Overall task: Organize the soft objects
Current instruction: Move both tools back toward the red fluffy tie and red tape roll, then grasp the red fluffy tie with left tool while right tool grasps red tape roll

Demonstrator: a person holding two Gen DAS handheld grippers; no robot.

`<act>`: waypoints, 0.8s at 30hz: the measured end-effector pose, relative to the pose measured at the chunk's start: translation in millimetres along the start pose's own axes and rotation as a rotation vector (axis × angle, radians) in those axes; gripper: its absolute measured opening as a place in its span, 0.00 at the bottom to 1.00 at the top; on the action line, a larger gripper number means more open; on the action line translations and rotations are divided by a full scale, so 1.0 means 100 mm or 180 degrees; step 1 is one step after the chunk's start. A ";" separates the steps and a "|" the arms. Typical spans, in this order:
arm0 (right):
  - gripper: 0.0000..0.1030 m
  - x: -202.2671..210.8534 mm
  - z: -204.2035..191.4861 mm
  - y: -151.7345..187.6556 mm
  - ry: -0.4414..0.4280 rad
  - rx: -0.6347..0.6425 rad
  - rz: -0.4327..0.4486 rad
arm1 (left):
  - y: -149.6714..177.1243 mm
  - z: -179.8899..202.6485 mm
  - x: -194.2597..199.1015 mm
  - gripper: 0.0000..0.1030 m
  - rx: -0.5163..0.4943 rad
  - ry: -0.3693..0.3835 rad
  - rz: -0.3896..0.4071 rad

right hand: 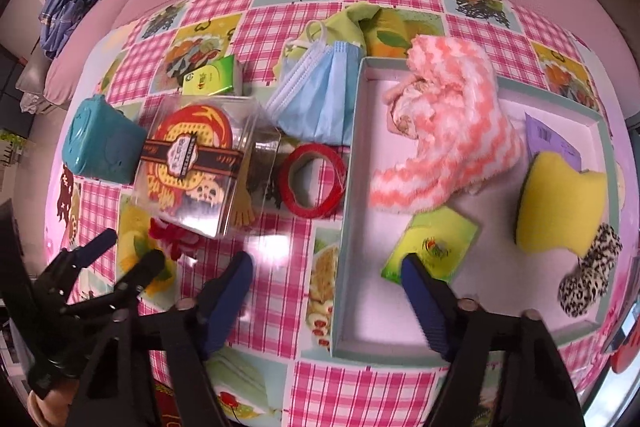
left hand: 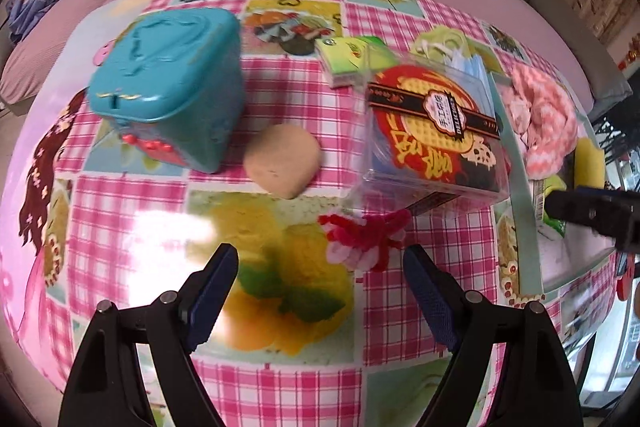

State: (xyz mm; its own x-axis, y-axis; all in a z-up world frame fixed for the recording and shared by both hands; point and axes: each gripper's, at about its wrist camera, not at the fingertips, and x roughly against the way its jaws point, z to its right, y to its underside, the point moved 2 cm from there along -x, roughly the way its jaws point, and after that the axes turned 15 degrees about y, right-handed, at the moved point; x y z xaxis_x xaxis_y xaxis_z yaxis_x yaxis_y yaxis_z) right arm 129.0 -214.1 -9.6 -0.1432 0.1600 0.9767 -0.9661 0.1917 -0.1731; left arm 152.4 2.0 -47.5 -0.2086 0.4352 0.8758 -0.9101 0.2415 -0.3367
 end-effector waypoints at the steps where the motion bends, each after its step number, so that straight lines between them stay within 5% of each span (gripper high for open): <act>1: 0.67 -0.02 0.00 -0.03 -0.0003 0.0010 -0.0006 | -0.01 0.01 -0.03 0.82 -0.0016 -0.0009 -0.0012; 4: 0.55 -0.08 -0.04 -0.09 -0.0049 0.0048 -0.0018 | -0.03 0.02 -0.13 0.81 -0.0035 -0.0006 -0.0034; 24: 0.28 -0.28 -0.41 -0.27 -0.0178 0.0461 0.0040 | -0.17 0.08 -0.31 0.55 -0.0173 0.0047 -0.0022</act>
State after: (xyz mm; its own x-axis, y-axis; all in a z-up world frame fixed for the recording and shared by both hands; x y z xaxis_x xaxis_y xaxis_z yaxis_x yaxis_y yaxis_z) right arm 167.4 -184.2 -37.4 -0.1634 0.1067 0.9808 -0.9844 0.0477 -0.1692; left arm 171.0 -22.7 -65.9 -0.1967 0.4461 0.8731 -0.8907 0.2909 -0.3494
